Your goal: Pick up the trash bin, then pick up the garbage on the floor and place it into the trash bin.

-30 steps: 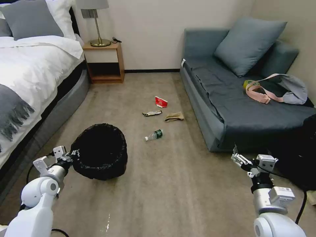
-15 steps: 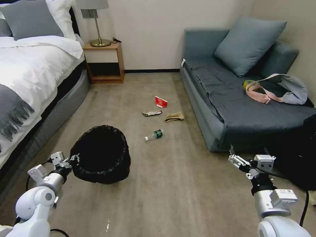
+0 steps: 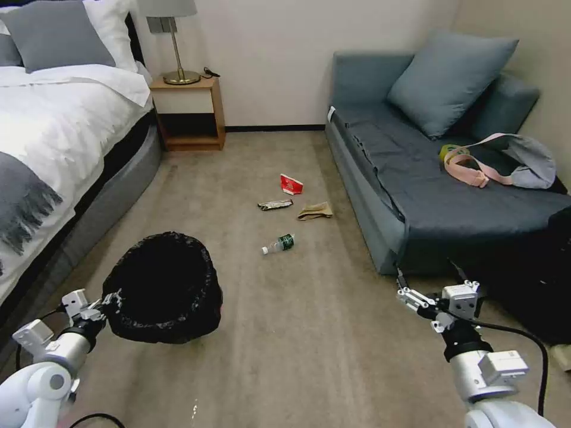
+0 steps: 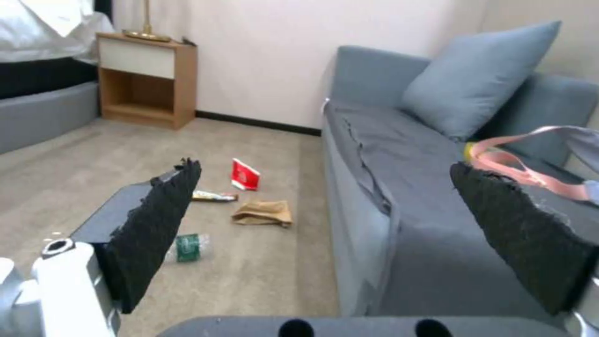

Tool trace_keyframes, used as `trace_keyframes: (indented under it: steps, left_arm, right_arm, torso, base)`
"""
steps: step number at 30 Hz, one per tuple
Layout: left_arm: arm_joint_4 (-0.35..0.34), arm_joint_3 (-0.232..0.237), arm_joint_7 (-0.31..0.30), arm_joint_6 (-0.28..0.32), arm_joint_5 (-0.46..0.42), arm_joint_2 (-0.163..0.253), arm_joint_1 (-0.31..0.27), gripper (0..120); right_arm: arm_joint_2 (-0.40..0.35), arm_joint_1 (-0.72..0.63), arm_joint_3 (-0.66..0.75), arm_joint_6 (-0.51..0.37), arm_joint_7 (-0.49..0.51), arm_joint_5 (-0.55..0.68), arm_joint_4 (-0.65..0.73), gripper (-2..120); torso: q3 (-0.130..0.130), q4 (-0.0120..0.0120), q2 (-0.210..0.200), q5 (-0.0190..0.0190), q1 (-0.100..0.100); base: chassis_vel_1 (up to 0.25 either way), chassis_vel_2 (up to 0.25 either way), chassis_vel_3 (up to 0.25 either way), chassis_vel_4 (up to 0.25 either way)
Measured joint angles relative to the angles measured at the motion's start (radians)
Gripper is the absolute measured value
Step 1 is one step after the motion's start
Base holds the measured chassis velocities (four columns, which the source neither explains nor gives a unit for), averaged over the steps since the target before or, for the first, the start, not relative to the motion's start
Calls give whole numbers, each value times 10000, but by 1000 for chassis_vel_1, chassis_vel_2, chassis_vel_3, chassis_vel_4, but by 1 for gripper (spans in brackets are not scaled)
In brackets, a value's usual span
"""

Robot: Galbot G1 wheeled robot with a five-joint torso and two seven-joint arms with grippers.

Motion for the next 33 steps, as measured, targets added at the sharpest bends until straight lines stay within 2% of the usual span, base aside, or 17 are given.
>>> trace_keyframes:
  steps: [13,33]
  left_arm:
    - [-37,-96,-80,6,13,-129,-63,4]
    - [176,-373,-248,180,-59,-5,-358,4]
  right_arm:
    - [-217,-15,-62,41,-176,93,95,100]
    - [-411,100,-203,365,-951,177,-93,100]
  torso:
    - [0,-1,0,0,0]
    - [2,0,0,0,0]
  base:
    - [0,0,0,0]
    - [0,0,0,0]
